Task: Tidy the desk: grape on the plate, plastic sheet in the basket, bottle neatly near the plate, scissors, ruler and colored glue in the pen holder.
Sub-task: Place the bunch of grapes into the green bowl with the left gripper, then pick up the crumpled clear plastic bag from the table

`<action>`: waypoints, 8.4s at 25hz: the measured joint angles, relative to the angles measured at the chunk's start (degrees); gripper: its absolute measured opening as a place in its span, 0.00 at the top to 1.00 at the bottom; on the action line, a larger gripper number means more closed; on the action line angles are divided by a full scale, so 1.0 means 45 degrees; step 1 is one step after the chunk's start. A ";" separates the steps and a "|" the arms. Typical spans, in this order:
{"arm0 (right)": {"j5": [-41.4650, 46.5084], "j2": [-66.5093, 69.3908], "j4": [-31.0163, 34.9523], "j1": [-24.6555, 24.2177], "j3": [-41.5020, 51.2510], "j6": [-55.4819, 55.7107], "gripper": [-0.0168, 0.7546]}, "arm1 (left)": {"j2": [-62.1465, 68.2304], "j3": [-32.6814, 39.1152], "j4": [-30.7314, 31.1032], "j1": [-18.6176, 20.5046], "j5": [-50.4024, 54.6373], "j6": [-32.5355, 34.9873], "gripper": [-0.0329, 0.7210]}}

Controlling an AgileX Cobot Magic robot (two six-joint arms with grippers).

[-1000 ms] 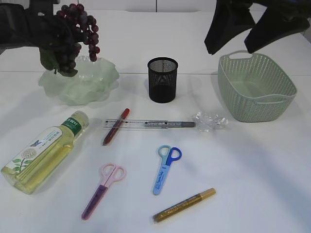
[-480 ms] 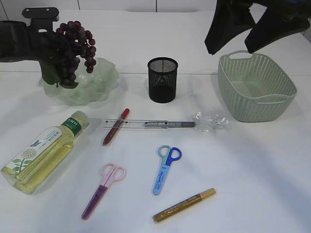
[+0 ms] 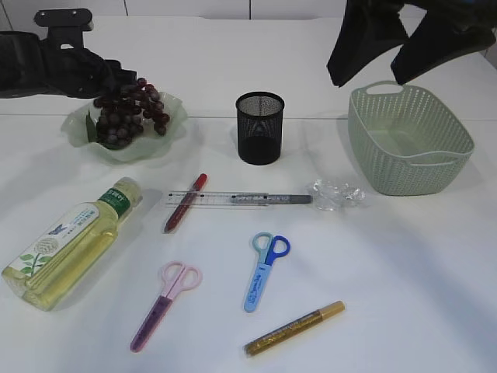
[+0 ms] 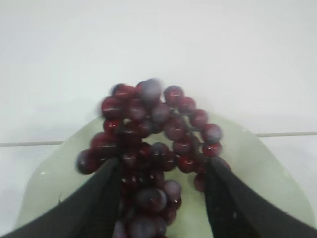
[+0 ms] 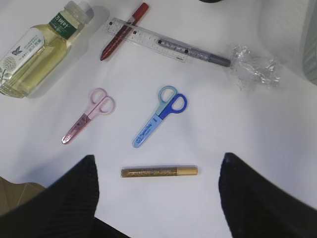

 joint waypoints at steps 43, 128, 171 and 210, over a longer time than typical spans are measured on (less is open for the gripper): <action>0.0000 0.0000 -0.0008 0.0000 0.0000 0.0000 0.22 | -0.5646 -0.0017 1.5610 0.0028 1.2903 -1.4437 0.48; -0.3981 0.7390 -0.4849 0.0021 -0.0498 0.0899 0.43 | -1.1382 -0.0017 1.9554 0.0326 1.6492 -2.0428 0.48; -0.4442 0.9085 -0.6392 0.0021 -0.0989 0.1252 0.43 | -1.1382 -0.0017 1.9554 0.0326 1.6492 -2.0428 0.48; -0.3586 0.9245 -0.7064 0.0021 -0.1069 0.2059 0.96 | -1.1382 -0.0017 1.9554 0.0326 1.6492 -2.0428 0.49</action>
